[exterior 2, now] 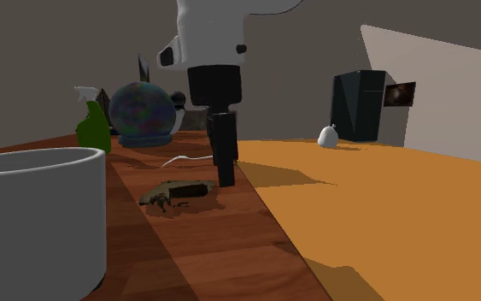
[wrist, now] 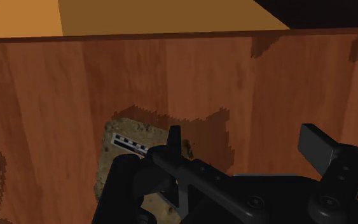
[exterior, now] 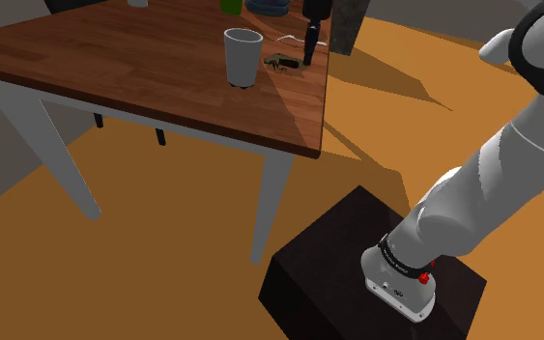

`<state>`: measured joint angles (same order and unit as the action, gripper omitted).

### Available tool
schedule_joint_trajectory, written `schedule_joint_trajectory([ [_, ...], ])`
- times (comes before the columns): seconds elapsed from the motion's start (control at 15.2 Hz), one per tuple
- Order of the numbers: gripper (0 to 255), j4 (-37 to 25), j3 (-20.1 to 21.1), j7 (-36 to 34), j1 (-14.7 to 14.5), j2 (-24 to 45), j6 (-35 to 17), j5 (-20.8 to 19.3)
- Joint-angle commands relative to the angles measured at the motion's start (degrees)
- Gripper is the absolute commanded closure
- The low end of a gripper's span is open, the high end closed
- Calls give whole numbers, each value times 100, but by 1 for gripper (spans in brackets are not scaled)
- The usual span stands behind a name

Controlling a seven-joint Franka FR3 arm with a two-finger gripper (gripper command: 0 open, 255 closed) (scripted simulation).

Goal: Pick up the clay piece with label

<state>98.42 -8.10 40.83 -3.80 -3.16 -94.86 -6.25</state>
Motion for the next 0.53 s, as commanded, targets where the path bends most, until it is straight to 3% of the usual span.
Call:
schedule_joint_trajectory([
  [0.0,0,-739,-14,408,-9,571,180,68],
  [0.2,0,-1876,10,959,16,1389,517,162],
  [0.46,0,-1561,19,933,17,1329,263,152],
])
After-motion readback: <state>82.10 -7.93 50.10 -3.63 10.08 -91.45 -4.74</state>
